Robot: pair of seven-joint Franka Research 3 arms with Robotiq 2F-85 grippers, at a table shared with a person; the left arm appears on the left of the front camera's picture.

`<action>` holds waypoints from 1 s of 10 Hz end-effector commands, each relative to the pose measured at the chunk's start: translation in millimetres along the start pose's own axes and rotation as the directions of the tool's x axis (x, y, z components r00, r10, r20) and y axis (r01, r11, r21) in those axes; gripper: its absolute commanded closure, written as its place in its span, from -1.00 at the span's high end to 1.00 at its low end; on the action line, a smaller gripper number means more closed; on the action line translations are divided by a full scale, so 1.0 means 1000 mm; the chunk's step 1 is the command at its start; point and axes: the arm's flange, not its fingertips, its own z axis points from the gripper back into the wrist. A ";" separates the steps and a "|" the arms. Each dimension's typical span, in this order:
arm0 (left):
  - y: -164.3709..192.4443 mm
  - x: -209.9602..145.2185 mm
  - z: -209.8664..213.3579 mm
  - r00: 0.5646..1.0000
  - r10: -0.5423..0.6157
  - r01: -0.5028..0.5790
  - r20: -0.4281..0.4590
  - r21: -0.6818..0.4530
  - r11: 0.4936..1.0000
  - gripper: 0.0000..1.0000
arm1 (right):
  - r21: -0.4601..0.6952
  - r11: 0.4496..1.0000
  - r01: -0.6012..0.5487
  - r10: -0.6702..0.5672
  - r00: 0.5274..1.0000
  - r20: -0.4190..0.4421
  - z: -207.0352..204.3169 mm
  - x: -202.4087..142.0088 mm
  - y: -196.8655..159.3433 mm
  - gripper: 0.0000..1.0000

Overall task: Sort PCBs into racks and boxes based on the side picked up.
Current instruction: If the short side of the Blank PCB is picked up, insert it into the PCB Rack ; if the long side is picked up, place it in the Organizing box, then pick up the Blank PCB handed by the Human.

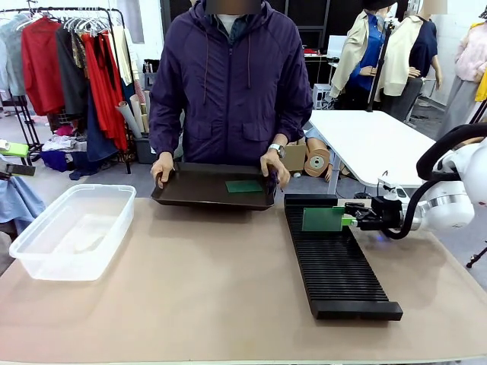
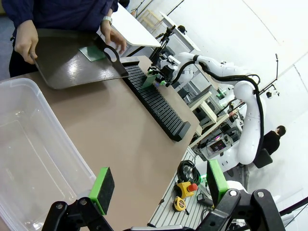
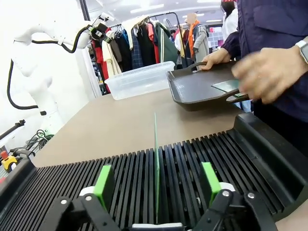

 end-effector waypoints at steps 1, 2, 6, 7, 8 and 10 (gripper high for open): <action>-0.002 0.000 0.000 1.000 0.006 -0.006 0.003 -0.004 1.000 1.00 | -0.031 0.999 -0.015 0.015 1.000 -0.001 -0.007 0.002 0.009 1.00; -0.002 0.000 0.000 1.000 0.006 -0.006 0.003 -0.004 1.000 1.00 | -0.033 0.999 -0.009 0.008 1.000 -0.016 -0.008 0.003 0.008 1.00; -0.002 0.000 0.000 1.000 0.006 -0.006 0.003 -0.004 1.000 1.00 | -0.002 1.000 0.002 -0.002 1.000 -0.001 0.000 0.000 0.001 1.00; -0.002 0.000 0.000 1.000 0.006 -0.006 0.003 -0.004 1.000 1.00 | -0.002 1.000 0.002 -0.002 1.000 -0.001 0.000 0.000 0.001 1.00; -0.002 0.000 0.000 1.000 0.006 -0.006 0.003 -0.004 1.000 1.00 | -0.002 1.000 0.002 -0.002 1.000 -0.001 0.000 0.000 0.001 1.00; -0.002 0.000 0.000 1.000 0.006 -0.006 0.003 -0.004 1.000 1.00 | -0.002 1.000 0.002 -0.002 1.000 -0.001 0.000 0.000 0.001 1.00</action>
